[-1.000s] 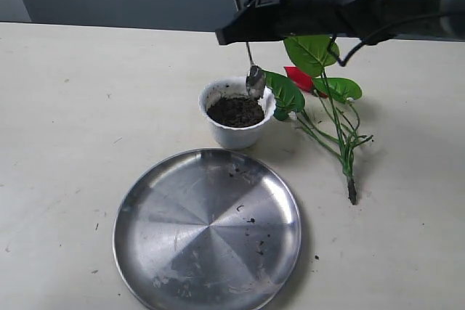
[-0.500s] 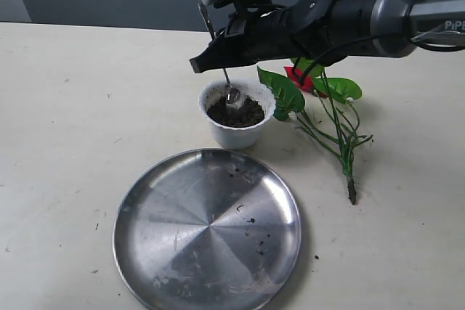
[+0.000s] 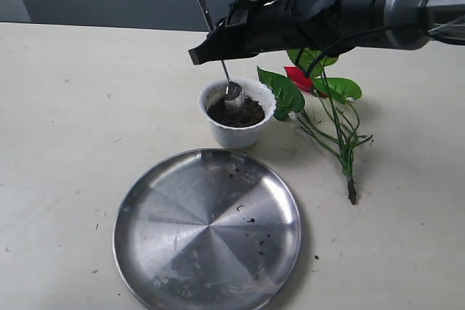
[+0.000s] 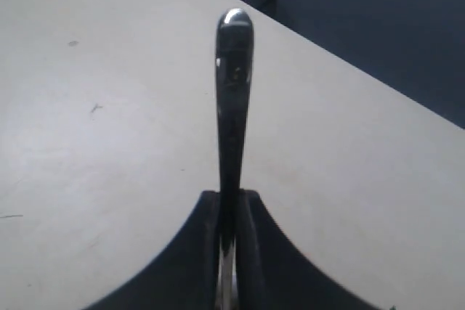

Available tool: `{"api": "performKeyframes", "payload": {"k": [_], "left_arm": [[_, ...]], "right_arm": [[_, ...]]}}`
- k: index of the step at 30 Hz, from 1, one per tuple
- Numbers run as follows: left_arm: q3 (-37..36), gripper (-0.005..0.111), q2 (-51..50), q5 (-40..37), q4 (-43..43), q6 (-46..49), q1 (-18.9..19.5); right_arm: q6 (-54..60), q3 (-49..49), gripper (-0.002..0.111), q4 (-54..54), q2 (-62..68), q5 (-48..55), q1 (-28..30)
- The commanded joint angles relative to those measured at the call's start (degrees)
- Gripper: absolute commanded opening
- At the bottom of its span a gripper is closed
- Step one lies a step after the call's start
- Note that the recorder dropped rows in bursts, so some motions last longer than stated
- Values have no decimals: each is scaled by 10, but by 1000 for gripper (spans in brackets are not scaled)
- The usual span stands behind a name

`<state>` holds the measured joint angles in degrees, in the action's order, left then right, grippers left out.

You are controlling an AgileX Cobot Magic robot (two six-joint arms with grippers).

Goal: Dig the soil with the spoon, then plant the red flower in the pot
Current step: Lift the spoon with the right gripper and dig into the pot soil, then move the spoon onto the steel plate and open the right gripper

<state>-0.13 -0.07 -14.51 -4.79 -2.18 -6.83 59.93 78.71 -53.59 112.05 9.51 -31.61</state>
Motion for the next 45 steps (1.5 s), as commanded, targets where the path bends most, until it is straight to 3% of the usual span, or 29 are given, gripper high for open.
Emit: {"api": "performKeyframes", "payload": {"k": [1,10,22,36,45], "left_arm": [[1,1,1,8,0,-2,-3],[1,1,1,8,0,-2,-3],[1,1,1,8,0,-2,-3],[1,1,1,8,0,-2,-3],[1,1,1,8,0,-2,-3]], "right_arm": [[5,-3,-1,-1,4,22,2],[5,-3,-1,29,24,-40,3],[-2,-3,-1,27,-72,43,2],[-81,-3,-1,44,-124,333,2],[-128,-3,-1,44,-43,412,2]]}}
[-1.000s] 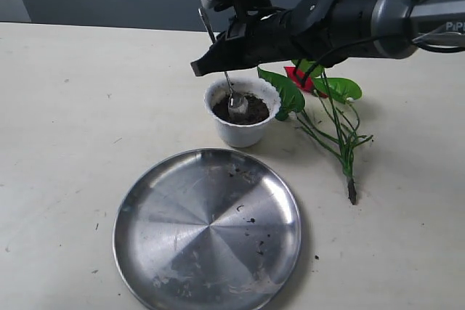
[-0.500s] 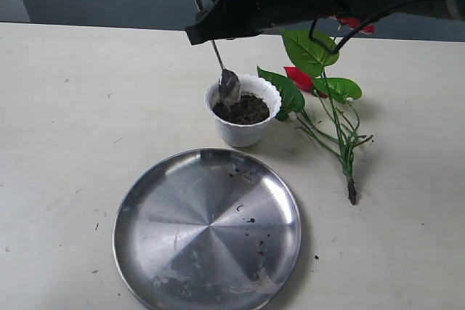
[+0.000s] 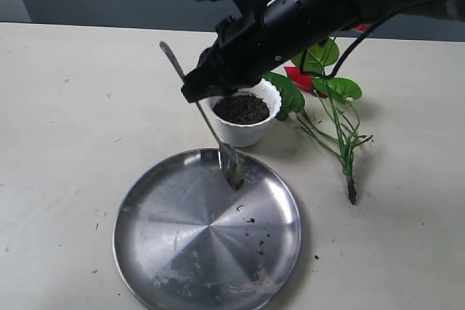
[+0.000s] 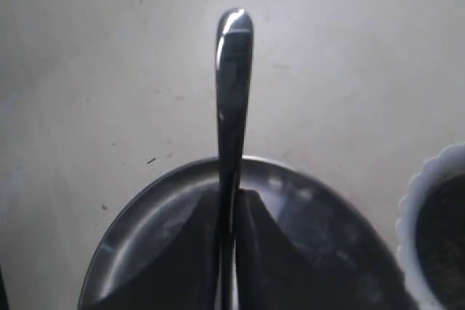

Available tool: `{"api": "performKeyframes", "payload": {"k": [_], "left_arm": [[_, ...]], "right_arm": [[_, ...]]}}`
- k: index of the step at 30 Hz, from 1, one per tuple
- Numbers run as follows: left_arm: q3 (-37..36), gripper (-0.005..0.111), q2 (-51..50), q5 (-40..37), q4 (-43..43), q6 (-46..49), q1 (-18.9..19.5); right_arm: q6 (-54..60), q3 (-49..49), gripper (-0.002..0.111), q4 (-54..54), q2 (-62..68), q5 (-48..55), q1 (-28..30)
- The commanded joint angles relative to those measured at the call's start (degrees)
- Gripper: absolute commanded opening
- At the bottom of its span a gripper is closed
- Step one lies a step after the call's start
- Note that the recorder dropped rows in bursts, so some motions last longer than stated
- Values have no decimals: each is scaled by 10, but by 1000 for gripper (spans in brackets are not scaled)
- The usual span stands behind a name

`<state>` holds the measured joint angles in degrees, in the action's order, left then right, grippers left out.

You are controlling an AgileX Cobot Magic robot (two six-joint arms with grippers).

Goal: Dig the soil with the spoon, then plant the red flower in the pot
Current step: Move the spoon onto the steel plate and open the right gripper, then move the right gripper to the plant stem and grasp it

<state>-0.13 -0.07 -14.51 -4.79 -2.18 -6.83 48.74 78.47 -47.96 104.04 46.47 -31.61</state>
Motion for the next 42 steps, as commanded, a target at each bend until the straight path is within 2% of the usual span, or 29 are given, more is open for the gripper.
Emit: {"api": "performKeyframes", "payload": {"k": [1,6,11,17,19,21,22,24,25,27,29,33,35,37,42], "left_arm": [[1,1,1,8,0,-2,-3],[1,1,1,8,0,-2,-3],[1,1,1,8,0,-2,-3],[1,1,1,8,0,-2,-3],[1,1,1,8,0,-2,-3],[1,1,1,8,0,-2,-3],[1,1,1,8,0,-2,-3],[1,1,1,8,0,-2,-3],[1,1,1,8,0,-2,-3],[1,1,1,8,0,-2,-3],[1,1,1,8,0,-2,-3],[1,1,1,8,0,-2,-3],[1,1,1,8,0,-2,-3],[1,1,1,8,0,-2,-3],[1,1,1,8,0,-2,-3]], "right_arm": [[-25,0,-1,-21,47,59,2],[-42,0,-1,-15,78,105,-17],[-67,0,-1,13,104,78,-45],[-100,0,0,58,142,50,-52],[-99,0,8,60,150,50,-52],[-99,0,23,59,152,53,-52],[-99,0,41,59,152,53,-52],[-116,2,52,61,148,65,-51],[-120,2,51,63,143,72,-51],[-164,10,46,113,122,90,-50],[-248,18,45,236,88,92,-50],[-518,18,45,628,32,137,-44],[-614,18,45,715,32,157,-12],[-629,18,45,695,38,126,37],[-629,18,45,650,60,56,97]]}}
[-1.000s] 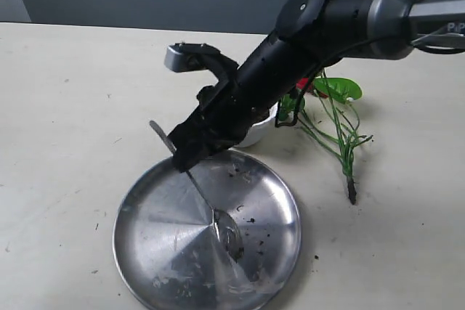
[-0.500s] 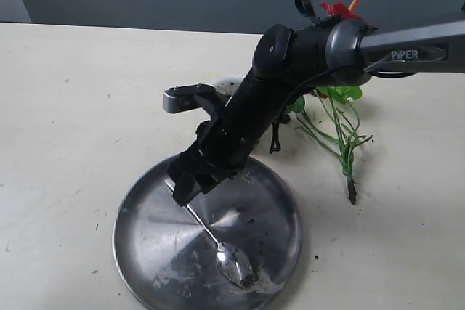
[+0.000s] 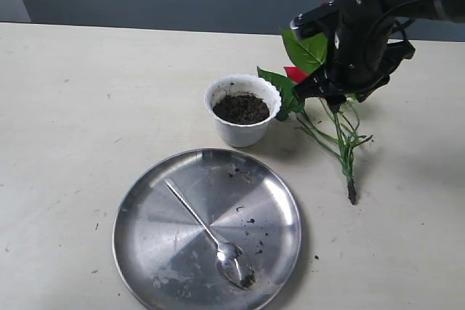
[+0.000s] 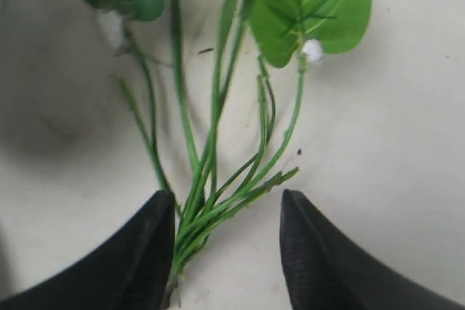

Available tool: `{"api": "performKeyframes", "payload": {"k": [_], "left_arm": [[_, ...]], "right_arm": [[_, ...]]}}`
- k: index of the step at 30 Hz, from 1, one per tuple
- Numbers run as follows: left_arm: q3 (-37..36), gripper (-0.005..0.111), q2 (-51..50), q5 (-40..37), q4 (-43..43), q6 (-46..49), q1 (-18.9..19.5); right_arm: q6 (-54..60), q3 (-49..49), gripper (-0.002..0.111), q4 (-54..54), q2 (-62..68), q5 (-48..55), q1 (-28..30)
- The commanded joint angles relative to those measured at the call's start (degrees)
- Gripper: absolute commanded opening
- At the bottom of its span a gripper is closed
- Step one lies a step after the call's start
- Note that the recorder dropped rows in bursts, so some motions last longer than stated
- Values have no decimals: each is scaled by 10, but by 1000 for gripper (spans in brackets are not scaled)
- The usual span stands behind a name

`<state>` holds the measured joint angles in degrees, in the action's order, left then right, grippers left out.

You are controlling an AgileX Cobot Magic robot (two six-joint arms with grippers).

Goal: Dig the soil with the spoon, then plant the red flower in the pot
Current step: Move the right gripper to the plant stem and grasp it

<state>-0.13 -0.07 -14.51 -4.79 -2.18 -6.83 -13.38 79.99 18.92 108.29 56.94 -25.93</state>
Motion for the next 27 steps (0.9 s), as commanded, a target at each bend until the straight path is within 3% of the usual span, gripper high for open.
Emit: {"api": "performKeyframes", "payload": {"k": [1,15,17,21,27], "left_arm": [[1,1,1,8,0,-2,-3],[1,1,1,8,0,-2,-3],[1,1,1,8,0,-2,-3],[1,1,1,8,0,-2,-3],[1,1,1,8,0,-2,-3]], "right_arm": [[-8,3,45,-24,23,-55,46],[13,3,44,-68,78,-122,48],[13,3,36,-59,89,-133,48],[13,3,-1,-35,112,-140,48],[12,3,-1,-17,91,-131,48]]}}
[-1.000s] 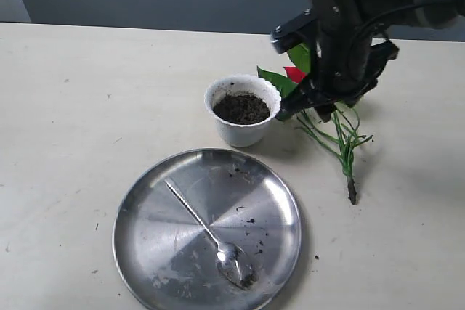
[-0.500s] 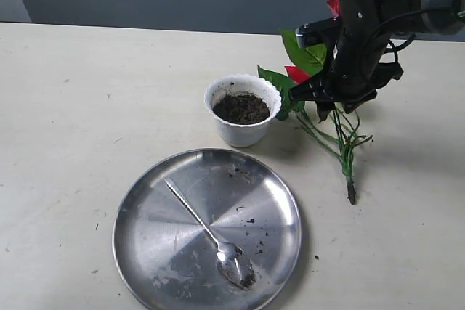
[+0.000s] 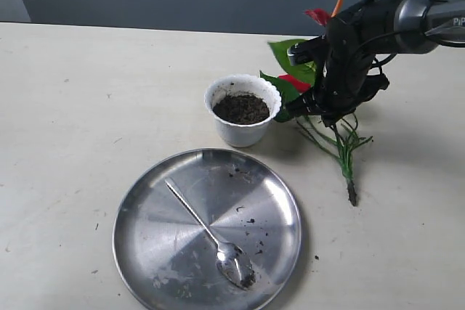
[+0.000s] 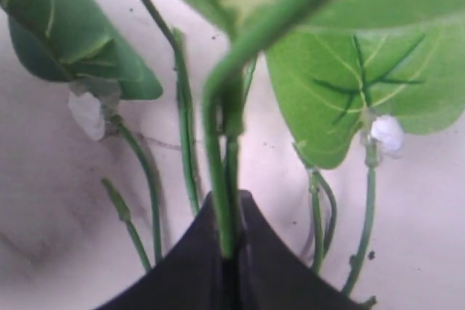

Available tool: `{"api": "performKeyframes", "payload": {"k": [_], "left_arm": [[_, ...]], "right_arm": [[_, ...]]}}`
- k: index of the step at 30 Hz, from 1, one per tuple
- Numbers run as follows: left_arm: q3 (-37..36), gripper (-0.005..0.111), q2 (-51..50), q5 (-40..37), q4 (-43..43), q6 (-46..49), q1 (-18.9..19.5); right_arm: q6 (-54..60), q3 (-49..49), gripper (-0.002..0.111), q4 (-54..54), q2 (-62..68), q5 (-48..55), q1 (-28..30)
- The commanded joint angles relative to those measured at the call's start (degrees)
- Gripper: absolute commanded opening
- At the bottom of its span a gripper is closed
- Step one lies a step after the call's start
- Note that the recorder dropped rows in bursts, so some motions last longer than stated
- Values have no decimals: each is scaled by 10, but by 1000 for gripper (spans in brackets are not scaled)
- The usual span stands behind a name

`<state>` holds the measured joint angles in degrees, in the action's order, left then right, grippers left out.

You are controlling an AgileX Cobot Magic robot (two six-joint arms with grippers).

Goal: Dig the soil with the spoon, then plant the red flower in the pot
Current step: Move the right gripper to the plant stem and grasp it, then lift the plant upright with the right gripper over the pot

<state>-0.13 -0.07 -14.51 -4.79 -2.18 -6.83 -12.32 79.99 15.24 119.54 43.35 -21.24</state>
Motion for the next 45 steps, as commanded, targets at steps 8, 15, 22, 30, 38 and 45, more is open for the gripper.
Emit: {"api": "performKeyframes", "payload": {"k": [8,15,22,30,38,45], "left_arm": [[1,1,1,8,0,-2,-3],[1,1,1,8,0,-2,-3],[1,1,1,8,0,-2,-3],[1,1,1,8,0,-2,-3],[1,1,1,8,0,-2,-3],[1,1,1,8,0,-2,-3]], "right_arm": [[-53,3,-1,91,-132,-6,1],[-75,3,-1,31,-172,-187,1],[-73,-21,-1,-3,-136,-444,-19],[-73,-155,-1,39,-122,-745,-34],[-40,-216,-1,74,-82,-869,-35],[-44,-216,-1,120,-46,-836,-35]]}}
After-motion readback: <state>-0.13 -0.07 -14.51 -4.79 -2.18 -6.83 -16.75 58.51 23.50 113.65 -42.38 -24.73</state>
